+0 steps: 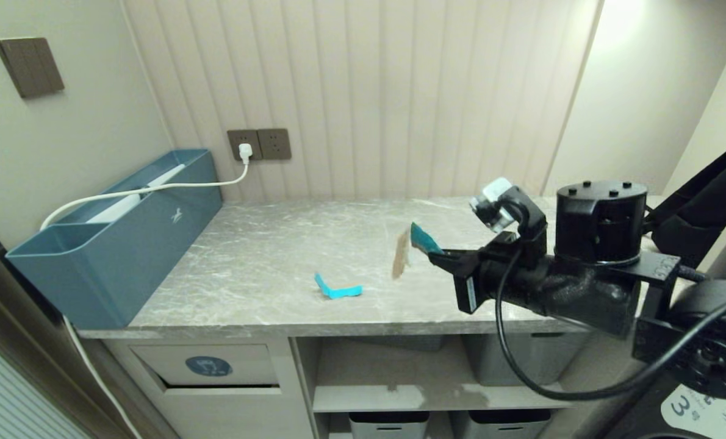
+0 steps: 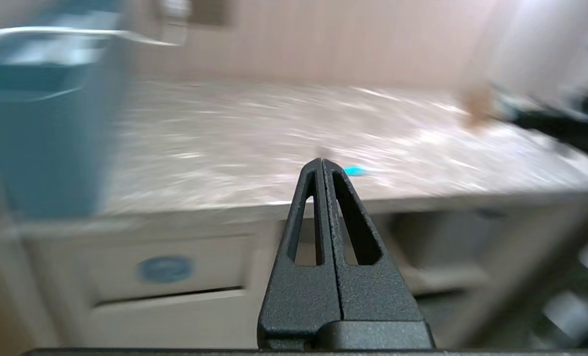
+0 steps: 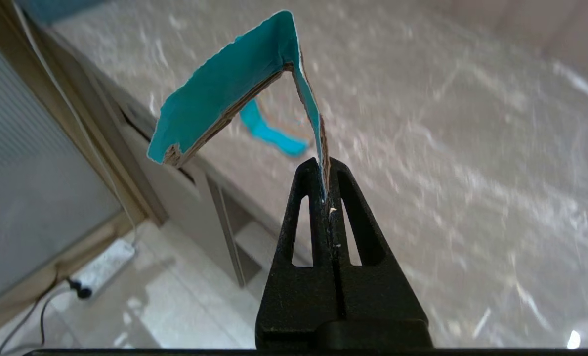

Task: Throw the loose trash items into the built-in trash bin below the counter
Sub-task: Hand it to the other hand

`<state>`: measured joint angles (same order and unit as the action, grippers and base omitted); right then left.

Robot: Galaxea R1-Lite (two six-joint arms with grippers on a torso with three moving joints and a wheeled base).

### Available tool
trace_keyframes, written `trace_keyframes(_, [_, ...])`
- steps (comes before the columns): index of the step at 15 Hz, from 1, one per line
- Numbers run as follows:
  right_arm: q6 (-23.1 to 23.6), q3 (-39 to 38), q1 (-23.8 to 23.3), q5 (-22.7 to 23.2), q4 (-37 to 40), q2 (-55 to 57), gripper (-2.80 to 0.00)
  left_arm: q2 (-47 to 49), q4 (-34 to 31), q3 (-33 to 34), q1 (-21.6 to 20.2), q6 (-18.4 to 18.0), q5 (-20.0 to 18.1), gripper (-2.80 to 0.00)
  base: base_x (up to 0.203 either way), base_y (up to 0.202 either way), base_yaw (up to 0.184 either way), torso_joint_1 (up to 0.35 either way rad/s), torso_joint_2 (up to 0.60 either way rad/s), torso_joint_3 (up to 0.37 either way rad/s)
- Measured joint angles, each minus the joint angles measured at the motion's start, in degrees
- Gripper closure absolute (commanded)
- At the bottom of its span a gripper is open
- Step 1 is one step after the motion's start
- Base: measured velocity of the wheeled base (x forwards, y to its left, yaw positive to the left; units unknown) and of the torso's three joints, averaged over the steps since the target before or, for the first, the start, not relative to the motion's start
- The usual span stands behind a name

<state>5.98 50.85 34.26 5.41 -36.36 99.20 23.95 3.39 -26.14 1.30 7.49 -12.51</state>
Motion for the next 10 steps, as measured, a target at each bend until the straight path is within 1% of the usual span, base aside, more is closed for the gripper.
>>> trace_keyframes(2, [-0.2, 4.07, 0.8, -0.09, 1.01, 1.93, 0.0, 10.34, 2.46, -3.21, 0.53, -0.67, -8.31, 0.0, 0.0, 0.0, 0.0, 0.0, 0.0, 0.0])
trace_keyframes(3, [-0.15, 5.49, 0.99, -0.29, 1.11, 2.76, 0.0, 15.17, 3.54, -4.15, 1.23, -1.64, -11.58, 0.0, 0.0, 0.0, 0.0, 0.0, 0.0, 0.0])
trace_keyframes(4, [0.01, 6.7, 1.1, -0.59, 1.22, 3.61, 0.0, 20.34, 5.12, -4.95, 2.38, -3.76, -13.93, 0.0, 0.0, 0.0, 0.0, 0.0, 0.0, 0.0])
trace_keyframes(5, [0.08, 7.65, 1.15, -0.86, 1.25, 4.38, 0.0, 25.04, 7.03, -5.42, 3.8, -6.87, -15.2, 0.0, 0.0, 0.0, 0.0, 0.0, 0.0, 0.0])
trace_keyframes(6, [0.05, 8.6, 1.15, -1.41, 1.28, 5.15, 0.0, 29.99, 9.53, -5.84, 5.69, -11.07, -15.86, 0.0, 0.0, 0.0, 0.0, 0.0, 0.0, 0.0])
trace_keyframes(8, [-0.01, 9.43, 1.2, -2.44, 1.28, 6.25, 0.0, 39.03, 14.89, -6.39, 11.05, -19.23, -15.32, 0.0, 0.0, 0.0, 0.0, 0.0, 0.0, 0.0])
trace_keyframes(9, [0.01, 9.7, 1.2, -2.58, 1.28, 6.67, 0.0, 43.51, 18.23, -6.69, 14.91, -22.73, -13.67, -2.8, 0.0, 0.0, 0.0, 0.0, 0.0, 0.0])
trace_keyframes(10, [-0.06, 10.06, 1.21, -2.63, 1.31, 7.05, 0.0, 47.99, 22.13, -7.03, 18.83, -25.23, -11.21, -2.8, 0.0, 0.0, 0.0, 0.0, 0.0, 0.0])
